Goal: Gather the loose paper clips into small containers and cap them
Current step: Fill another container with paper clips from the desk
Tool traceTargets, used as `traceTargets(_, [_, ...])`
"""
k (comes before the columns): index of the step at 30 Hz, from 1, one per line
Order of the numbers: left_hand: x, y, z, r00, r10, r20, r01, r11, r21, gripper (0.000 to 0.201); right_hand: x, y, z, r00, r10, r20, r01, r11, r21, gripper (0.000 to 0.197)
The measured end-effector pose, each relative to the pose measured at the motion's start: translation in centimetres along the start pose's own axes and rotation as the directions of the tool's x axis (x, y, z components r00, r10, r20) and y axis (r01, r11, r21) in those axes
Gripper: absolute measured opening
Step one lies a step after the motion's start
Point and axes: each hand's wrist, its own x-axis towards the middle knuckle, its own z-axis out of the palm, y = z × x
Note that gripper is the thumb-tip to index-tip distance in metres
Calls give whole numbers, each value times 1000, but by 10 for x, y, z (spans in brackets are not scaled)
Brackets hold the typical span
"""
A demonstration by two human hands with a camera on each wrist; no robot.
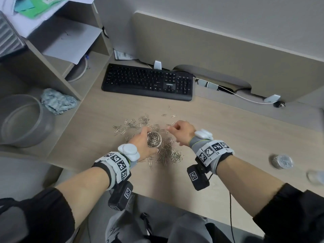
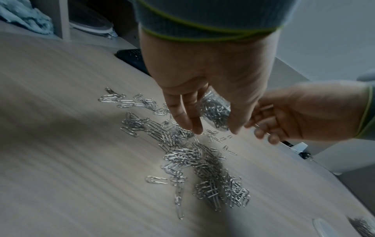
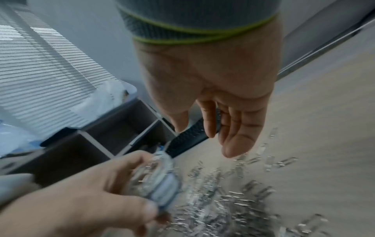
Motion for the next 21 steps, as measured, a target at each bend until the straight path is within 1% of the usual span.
traceTargets(2, [-1,-8,-5,1000,-13,4,13,1000,14,76,5,17,0,997,72,39,-67,990,-127,44])
traceTargets(4, [-3,-20,-10,999,-31,-9,31,1000,5,76,10,30,9,988,130,78,-97,937,-335,66])
traceTargets(5, [-5,-26,-13,999,-35,-20,34,999,-8,76,10,33,13,986,145,86,-97,905,-414,76])
traceTargets(7, [-8,-39,-17,998,-47,-39,45,998,-34,74,8,33,27,984,146,102,-77,868,-491,86])
traceTargets(11, [-11,-57,-22,993,-110,-38,109,994,-32,69,9,15,57,989,33,144,52,837,-545,91])
traceTargets(14, [-12,-67,-24,989,-146,-39,145,989,-19,68,16,-10,74,985,-4,174,107,803,-586,91])
traceTargets(15, [-12,-69,-24,989,-141,-45,140,990,-22,69,17,-17,75,984,-8,180,116,791,-601,90])
traceTargets(17, [-12,-72,-24,989,-139,-48,138,990,-33,69,21,-24,78,984,-36,176,135,795,-591,85])
traceTargets(21, [-11,-75,-28,990,-137,-34,136,990,-30,71,31,-21,64,985,-99,143,164,797,-581,82])
